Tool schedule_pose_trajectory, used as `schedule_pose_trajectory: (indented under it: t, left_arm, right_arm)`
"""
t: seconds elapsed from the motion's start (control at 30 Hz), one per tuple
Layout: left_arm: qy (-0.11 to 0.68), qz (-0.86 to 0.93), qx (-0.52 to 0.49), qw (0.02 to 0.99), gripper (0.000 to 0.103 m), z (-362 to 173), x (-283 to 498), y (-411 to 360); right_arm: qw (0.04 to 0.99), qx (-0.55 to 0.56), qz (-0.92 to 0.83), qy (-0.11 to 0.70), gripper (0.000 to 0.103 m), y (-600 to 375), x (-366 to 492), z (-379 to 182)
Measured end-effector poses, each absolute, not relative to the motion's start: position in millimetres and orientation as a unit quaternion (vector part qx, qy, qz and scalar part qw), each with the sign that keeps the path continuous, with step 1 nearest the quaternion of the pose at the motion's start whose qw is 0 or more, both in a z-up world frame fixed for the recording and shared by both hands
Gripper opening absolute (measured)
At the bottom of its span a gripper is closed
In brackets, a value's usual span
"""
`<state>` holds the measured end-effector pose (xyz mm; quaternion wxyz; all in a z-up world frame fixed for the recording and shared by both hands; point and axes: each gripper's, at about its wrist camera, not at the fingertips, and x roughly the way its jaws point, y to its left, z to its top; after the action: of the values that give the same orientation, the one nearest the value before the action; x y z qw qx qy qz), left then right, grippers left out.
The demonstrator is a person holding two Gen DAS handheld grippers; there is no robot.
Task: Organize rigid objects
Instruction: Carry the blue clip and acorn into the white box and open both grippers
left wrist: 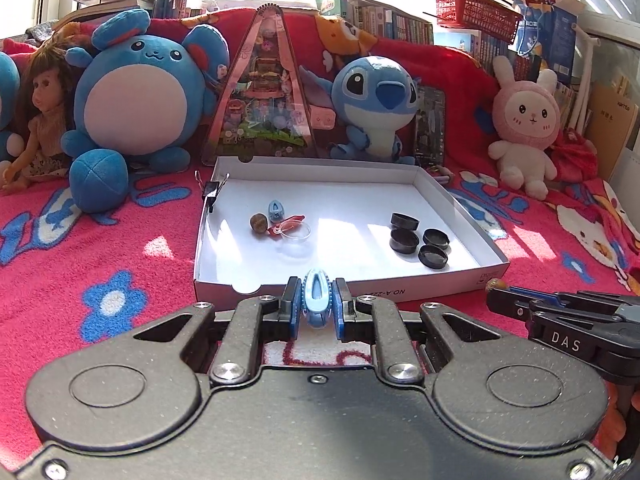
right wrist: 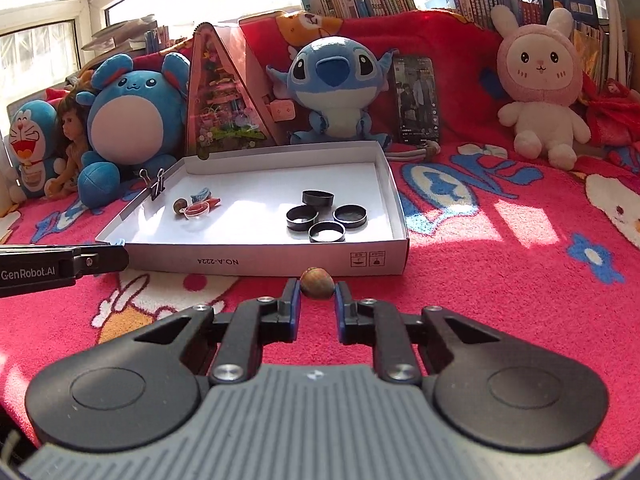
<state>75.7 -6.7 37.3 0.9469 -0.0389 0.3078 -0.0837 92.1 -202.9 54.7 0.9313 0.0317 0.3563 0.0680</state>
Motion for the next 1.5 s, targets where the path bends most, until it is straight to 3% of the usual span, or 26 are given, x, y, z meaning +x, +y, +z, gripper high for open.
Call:
schedule_pose_trajectory:
  t: [0.6,1.5]
  left_arm:
    - [0.345,-0.050,-0.043,0.936,0.015,18,163,-2]
    - [0.358,-0.031,-0.033,0.933,0.016,-2,189,-3]
  right_arm:
    - [0.919,0.015,0.080,0.385,0.022,-182,172,38]
    - [0.906,0.020,0.077,0.416,0.022,-175,203,18]
